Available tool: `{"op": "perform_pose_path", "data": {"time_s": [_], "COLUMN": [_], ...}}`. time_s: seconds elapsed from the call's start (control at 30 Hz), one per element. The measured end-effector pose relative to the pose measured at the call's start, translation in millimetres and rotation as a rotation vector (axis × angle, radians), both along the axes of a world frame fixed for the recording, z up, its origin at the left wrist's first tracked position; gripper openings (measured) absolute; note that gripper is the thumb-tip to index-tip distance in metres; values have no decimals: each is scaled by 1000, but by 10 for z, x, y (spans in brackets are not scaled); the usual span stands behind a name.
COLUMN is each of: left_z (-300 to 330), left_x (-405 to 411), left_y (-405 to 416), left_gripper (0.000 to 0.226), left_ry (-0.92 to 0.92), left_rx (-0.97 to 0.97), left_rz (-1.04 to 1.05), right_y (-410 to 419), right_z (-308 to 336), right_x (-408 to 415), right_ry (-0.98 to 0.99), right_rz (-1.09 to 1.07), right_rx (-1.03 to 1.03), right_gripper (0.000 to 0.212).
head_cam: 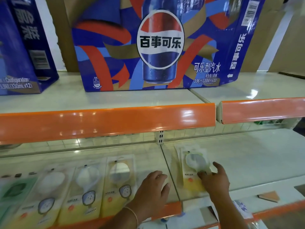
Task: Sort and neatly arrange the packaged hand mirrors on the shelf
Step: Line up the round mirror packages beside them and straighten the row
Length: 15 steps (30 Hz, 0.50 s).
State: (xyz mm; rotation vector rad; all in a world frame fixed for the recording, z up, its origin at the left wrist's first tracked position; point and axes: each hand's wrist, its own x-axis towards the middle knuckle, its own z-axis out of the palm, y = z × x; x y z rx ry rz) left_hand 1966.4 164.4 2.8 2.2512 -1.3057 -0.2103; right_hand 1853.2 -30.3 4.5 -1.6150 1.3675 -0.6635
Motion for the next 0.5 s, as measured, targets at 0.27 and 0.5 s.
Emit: {"op": "perform_pose_path", "data": {"time_s": [0.27,0.5], "left_z": [136,193], "left_x": [-47,77], "left_y": [45,162], "left_gripper": [36,20], "left_ry": [613,1073], "left_rx": [-176,-331], "left_rz": [206,626], "right_y": [359,1242], "right_z": [325,264], "right_x": [-78,-57], "right_ry": [-591,-387], "right_rz": [42,278], "right_rx": [607,369], "right_gripper": [61,39]}}
